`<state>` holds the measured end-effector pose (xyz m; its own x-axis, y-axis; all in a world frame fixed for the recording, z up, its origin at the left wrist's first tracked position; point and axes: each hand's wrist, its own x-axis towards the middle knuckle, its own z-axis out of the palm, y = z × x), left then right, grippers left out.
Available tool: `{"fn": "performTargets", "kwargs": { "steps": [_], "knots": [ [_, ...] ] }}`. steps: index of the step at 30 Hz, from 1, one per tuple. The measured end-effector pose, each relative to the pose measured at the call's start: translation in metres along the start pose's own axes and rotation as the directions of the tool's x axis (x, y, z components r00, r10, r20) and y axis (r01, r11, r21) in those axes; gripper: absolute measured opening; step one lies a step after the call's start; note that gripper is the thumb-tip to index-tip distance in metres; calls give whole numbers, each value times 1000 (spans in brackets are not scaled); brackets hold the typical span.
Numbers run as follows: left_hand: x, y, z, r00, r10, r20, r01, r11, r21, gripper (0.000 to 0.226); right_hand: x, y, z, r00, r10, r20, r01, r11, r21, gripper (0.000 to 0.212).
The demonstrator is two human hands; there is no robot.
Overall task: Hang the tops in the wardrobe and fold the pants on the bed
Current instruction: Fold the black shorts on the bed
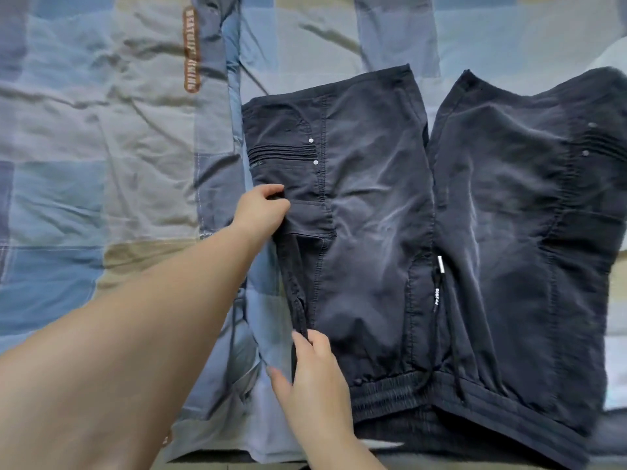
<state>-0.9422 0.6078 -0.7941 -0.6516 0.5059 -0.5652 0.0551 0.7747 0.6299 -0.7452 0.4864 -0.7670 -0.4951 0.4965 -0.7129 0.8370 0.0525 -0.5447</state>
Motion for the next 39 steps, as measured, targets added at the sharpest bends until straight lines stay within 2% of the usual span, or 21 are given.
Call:
{"fn": "performTargets", "kwargs": {
  "steps": [2,5,9,10,14,18,24,29,33,36,39],
  "knots": [
    [-2,17,7,998,11,-60,-7,998,65,35,-12,7,-16,997,10,-80,-2,996,90,51],
    [-15,48,23,986,113,-121,-92,982,168,34,-28,17,-41,987,-7,-158,37,981,192,47],
    [-33,91,50,973,226,-50,-211,955,209,29,-43,36,-81,965,77,-251,28,921,387,19],
    [-38,103,58,969,246,-24,-235,947,218,33,-45,41,-92,960,107,-259,14,904,428,13],
    [-55,148,101,944,330,-23,-303,890,340,66,-55,71,-132,971,46,-234,45,928,370,24],
    [-84,194,179,914,405,24,-381,835,398,68,-80,134,-182,983,-44,-180,89,964,251,33],
    [-123,236,297,853,507,124,-509,757,410,73,-86,241,-246,984,63,-164,-24,973,231,52],
    [-139,234,361,797,529,291,-603,669,435,71,-85,294,-257,992,125,-29,-114,959,261,56],
    [-148,224,387,757,571,318,-652,618,440,76,-80,312,-250,991,128,33,-132,952,275,62],
    [-154,217,402,758,497,422,-650,626,430,81,-82,324,-239,991,133,24,-134,948,289,61],
    [-154,208,403,769,372,521,-594,718,364,88,-79,333,-234,992,123,-6,-115,941,317,57]
  ]
}}
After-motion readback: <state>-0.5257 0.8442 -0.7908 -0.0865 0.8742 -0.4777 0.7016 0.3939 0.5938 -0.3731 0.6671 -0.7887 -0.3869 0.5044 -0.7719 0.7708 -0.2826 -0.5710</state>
